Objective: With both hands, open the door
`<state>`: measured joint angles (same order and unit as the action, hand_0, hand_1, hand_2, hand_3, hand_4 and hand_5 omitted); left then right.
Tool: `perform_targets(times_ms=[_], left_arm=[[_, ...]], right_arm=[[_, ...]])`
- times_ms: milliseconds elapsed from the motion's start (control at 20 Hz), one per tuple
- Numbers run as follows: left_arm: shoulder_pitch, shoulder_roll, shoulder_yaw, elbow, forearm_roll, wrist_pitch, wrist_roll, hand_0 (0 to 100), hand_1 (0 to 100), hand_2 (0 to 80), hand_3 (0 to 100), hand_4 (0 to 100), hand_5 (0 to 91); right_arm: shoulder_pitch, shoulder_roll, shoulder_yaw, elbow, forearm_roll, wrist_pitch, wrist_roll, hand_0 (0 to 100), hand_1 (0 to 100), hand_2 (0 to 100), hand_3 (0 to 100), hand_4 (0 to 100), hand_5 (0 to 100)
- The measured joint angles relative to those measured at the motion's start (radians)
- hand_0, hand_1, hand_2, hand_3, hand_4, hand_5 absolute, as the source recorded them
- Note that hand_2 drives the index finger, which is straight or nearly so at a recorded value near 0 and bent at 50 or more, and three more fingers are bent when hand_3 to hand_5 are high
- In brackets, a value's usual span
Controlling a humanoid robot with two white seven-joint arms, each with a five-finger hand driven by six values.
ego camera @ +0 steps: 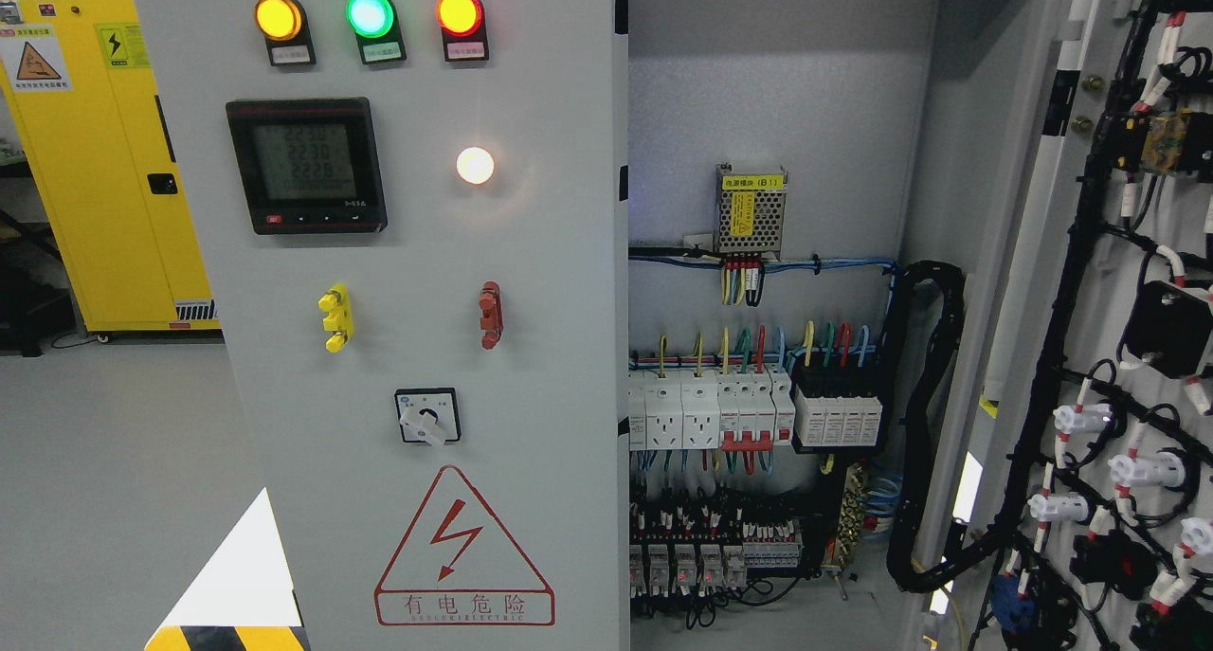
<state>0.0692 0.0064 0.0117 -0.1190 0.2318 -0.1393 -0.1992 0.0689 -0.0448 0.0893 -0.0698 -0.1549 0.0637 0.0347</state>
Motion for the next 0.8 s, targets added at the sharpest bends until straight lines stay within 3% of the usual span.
perform_targets(times_ms=[501,801], left_arm=[[-0.003,-0.004,-0.007,0.07,0.0,0.002,0.0,0,0,0.0,0,0,0.0],[-0.008,-0.005,-0.009,0.091,0.0,0.006,0.0,0,0,0.0,0,0,0.0]], right_arm=[[0.0,-0.006,-0.001,-0.032,0.003,-0.029,0.0,22,0,0,0,0,0],[0.086,-0.012,0.001,-0.236,0.003,-0.065,0.003,22,0,0,0,0,0]])
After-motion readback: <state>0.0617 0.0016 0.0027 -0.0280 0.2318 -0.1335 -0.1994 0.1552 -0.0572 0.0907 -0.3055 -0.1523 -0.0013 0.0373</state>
